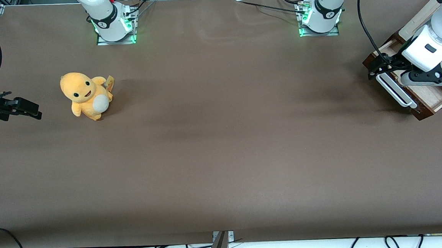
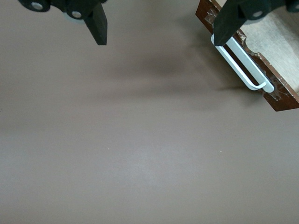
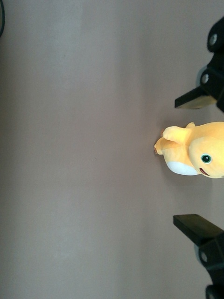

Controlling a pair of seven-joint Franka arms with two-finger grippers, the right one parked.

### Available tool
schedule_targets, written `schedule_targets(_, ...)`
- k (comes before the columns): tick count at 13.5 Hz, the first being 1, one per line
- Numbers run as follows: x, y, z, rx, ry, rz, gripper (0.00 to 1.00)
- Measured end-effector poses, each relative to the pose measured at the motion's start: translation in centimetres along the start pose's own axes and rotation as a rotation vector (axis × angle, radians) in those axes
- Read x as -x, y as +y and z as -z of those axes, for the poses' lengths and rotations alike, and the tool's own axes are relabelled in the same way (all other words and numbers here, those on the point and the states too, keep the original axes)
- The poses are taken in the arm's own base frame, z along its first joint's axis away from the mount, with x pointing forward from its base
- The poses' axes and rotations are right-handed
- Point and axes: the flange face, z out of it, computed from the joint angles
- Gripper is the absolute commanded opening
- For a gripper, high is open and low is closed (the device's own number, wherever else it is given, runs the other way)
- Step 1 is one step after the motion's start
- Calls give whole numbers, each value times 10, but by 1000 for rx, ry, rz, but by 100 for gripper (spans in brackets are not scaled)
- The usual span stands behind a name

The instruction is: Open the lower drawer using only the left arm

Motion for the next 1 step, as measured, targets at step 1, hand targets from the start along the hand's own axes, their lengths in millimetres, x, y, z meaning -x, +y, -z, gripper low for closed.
schedule_targets(1,0,0,0,0,-1,-1,100)
